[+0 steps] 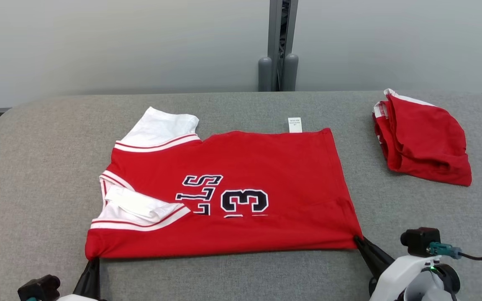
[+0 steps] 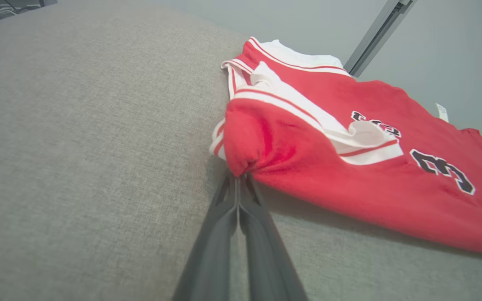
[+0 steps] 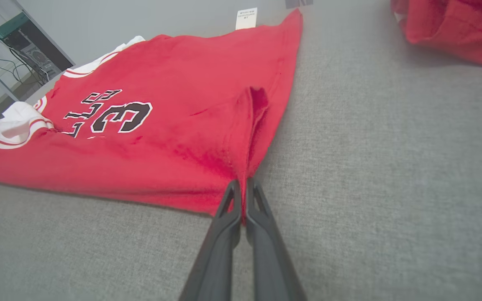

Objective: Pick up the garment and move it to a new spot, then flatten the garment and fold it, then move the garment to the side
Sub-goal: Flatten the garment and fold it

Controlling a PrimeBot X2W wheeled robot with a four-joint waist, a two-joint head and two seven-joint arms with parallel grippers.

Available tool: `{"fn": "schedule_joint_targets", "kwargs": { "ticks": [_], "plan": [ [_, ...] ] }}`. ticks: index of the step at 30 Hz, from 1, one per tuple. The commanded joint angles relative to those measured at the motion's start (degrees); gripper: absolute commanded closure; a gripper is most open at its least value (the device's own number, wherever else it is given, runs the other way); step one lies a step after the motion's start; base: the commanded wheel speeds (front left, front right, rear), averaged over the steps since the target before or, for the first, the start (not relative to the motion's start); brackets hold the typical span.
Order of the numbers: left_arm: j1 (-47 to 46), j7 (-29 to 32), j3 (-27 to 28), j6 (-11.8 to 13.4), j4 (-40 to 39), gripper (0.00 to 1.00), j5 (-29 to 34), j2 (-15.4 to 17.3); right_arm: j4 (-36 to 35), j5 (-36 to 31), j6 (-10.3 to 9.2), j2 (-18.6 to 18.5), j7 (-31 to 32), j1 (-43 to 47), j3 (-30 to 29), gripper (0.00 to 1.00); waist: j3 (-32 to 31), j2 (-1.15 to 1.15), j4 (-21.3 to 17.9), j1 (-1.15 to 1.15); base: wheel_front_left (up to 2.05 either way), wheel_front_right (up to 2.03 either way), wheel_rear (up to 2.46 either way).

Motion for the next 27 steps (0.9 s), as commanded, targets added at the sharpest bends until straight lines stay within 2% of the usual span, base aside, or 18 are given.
{"fn": "schedule_joint_targets", "kwargs": {
  "ticks": [1, 6, 14, 15, 16, 17, 18, 27],
  "plan": [
    [0.85, -0.08, 0.59, -0.01, -0.46, 1.0, 0.37, 0.11, -0.78, 0.28, -0.02, -1.17, 0.4, 1.29, -0.57, 1.0, -0.57, 0.0, 0.08, 0.0, 0.0, 0.0, 0.0],
    [3.43, -0.08, 2.52, 0.0, -1.61, 1.0, 1.48, -0.26, -4.47, 0.56, -0.02, -2.35, 3.02, 5.67, -1.76, 1.0, -1.59, 0.0, 0.17, 0.0, 0.0, 0.0, 0.0],
    [6.23, -0.08, 4.25, 1.05, -3.47, 1.0, 3.24, -2.74, -8.34, -0.47, -0.02, -1.62, 6.4, 9.98, -5.44, 1.0, -2.08, 0.0, 0.07, 0.0, 0.0, 0.0, 0.0],
    [6.15, -0.08, 4.17, 1.01, -3.15, 0.73, 3.45, -2.82, -8.53, -0.05, -0.02, -1.21, 6.56, 10.29, -6.22, 0.82, -2.1, 0.0, 0.08, 0.0, 0.0, 0.0, 0.0],
    [5.97, -0.08, 4.25, 0.97, -3.12, 0.55, 3.54, -2.84, -8.65, -0.28, -0.02, -1.1, 6.85, 10.49, -6.84, 0.56, -2.13, 0.0, 0.1, 0.0, 0.0, 0.0, 0.0],
    [5.82, -0.08, 4.55, 0.93, -3.24, 0.0, 3.67, -2.92, -8.71, -0.74, -0.02, -1.06, 6.86, 10.58, -7.55, 0.05, -2.15, 0.0, 0.12, 0.0, 0.0, 0.0, 0.0],
    [5.8, -0.08, 4.76, 0.89, -3.28, 0.0, 3.81, -3.12, -8.88, -0.88, -0.02, -0.85, 6.93, 10.69, -8.36, 0.0, -2.16, 0.0, 0.12, 0.0, 0.0, 0.0, 0.0],
    [6.88, -0.08, 8.27, 0.47, -7.67, 0.0, 5.88, -3.79, -14.37, -2.73, -0.01, -1.02, 8.13, 12.05, -12.61, 0.0, -1.92, 0.0, 0.15, 0.0, 0.0, 0.0, 0.0]
  ]
}}
